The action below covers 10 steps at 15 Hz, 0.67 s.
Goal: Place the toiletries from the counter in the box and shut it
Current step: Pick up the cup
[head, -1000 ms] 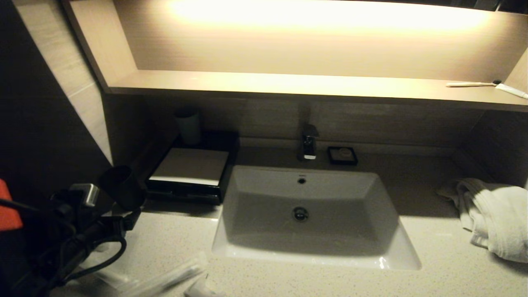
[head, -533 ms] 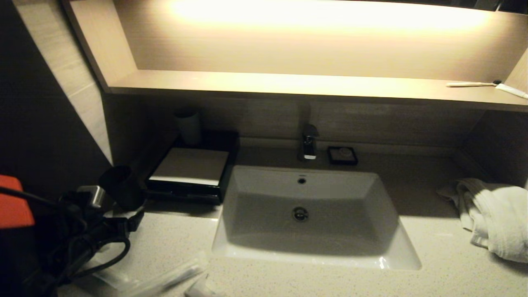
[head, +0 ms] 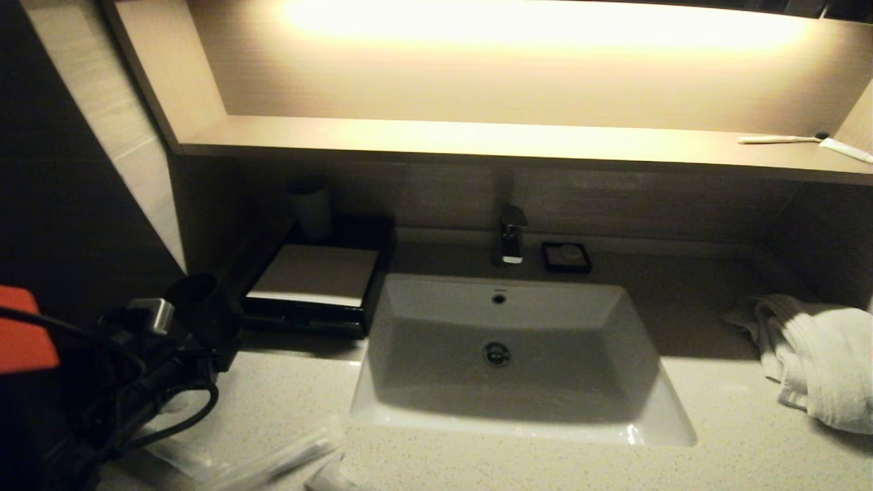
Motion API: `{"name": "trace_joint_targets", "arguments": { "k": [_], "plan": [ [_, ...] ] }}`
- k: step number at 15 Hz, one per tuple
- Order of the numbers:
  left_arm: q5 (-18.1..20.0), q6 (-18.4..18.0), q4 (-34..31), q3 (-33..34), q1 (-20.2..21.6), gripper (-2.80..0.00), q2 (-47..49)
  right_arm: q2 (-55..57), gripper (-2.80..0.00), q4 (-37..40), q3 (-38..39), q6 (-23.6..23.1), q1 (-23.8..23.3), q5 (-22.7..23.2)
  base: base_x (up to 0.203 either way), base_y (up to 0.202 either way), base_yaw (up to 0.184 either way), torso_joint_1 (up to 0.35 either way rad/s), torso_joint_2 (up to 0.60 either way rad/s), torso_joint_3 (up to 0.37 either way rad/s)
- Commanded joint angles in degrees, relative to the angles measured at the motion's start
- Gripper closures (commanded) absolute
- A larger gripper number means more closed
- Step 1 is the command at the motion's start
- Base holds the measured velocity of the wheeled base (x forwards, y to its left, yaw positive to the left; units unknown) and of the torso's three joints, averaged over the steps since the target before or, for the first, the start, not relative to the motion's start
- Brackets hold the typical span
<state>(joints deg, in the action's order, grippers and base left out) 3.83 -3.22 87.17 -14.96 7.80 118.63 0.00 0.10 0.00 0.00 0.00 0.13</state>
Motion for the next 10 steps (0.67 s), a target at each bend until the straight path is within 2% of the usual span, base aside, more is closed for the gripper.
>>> {"name": "trace_joint_targets", "arguments": {
  "k": [1, 10],
  "plan": [
    [0.0, 0.1, 0.5, -0.7, 0.0, -2.8, -0.1, 0.0, 0.0, 0.0, 0.0, 0.0, 0.0, 0.0, 0.0, 0.0, 0.0, 0.0, 0.0, 0.0],
    [0.0, 0.1, 0.5, -3.3, 0.0, -2.8, 1.4, 0.0, 0.0, 0.0, 0.0, 0.0, 0.0, 0.0, 0.0, 0.0, 0.0, 0.0, 0.0, 0.0]
  ]
}}
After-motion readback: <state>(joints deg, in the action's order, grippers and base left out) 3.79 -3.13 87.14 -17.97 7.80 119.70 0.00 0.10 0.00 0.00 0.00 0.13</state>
